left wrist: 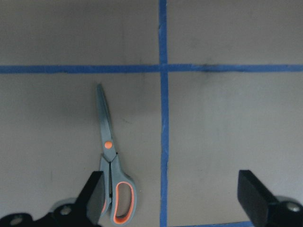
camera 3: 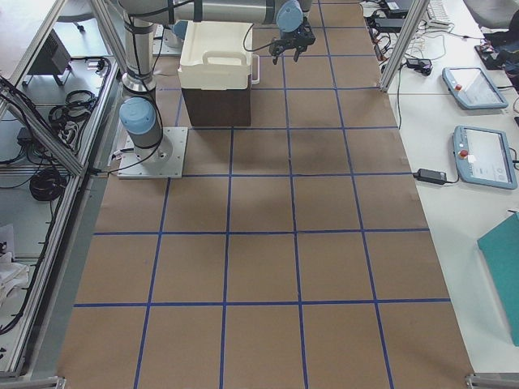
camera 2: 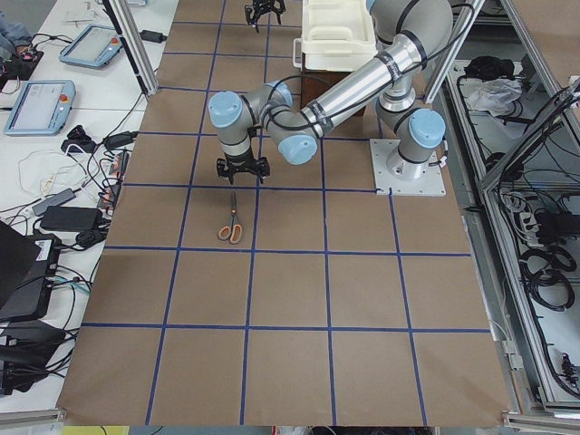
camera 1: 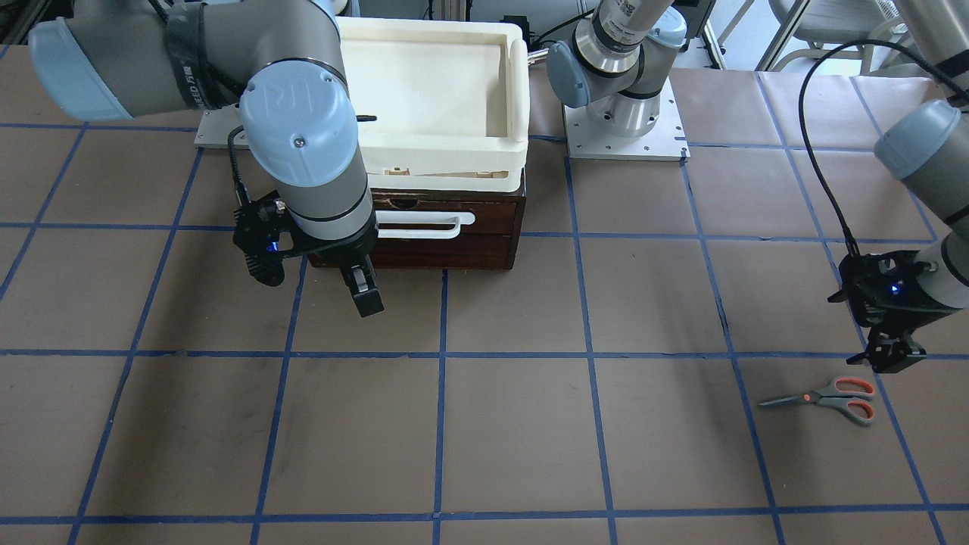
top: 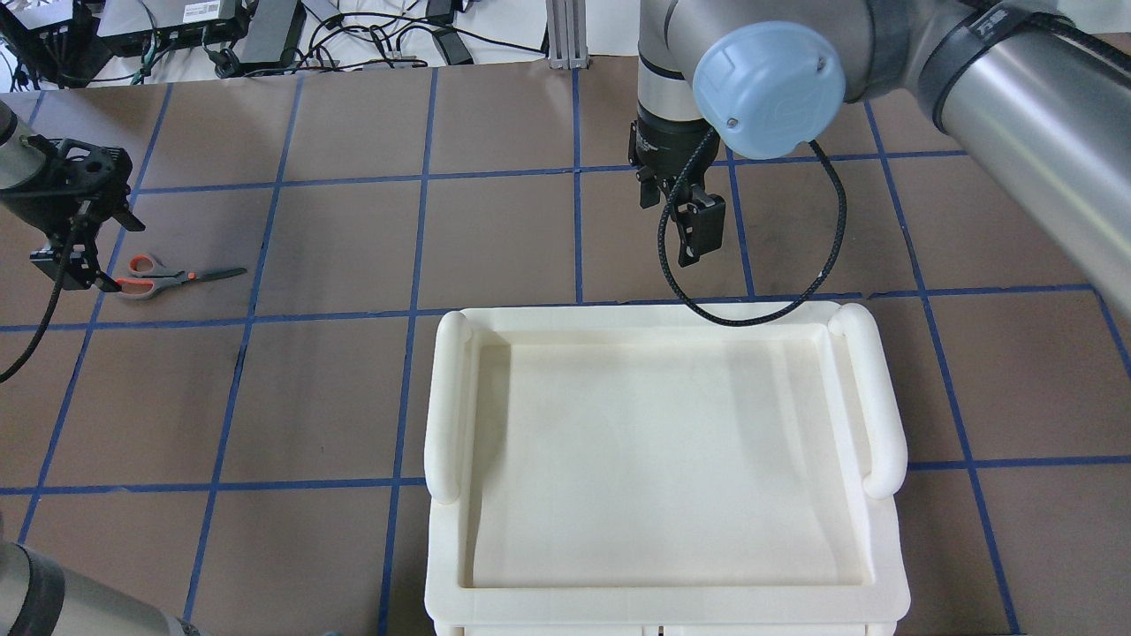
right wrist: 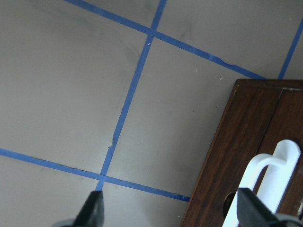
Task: Place scissors in drawer with both arms
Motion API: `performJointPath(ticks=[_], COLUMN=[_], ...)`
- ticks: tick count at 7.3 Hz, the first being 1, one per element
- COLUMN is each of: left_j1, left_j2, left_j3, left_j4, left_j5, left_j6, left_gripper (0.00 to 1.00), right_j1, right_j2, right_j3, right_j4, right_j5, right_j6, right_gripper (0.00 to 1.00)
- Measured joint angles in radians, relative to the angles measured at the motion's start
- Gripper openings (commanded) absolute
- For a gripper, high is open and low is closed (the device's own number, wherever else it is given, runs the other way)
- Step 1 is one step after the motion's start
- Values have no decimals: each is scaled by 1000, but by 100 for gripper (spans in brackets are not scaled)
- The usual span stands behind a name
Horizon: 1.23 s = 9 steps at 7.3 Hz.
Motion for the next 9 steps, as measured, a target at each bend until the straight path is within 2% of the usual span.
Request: performJointPath(ticks=[2, 4, 9], left_j1=[15, 26, 41], left_j2=[-77, -131, -201], left_j3=[-2, 0, 6], left_j4=[107, 160, 223], left_j5=[2, -3, -39], left_j6=[32, 31, 40], left_gripper=[100, 100, 100], right_j1=[14, 32, 39], right_j2=[29, 46, 53], right_j3=[2, 25, 63], right_j4=[3, 3, 55], right_j5=[39, 57, 98], right_j6=[152, 249, 325], right_gripper=[100, 100, 100])
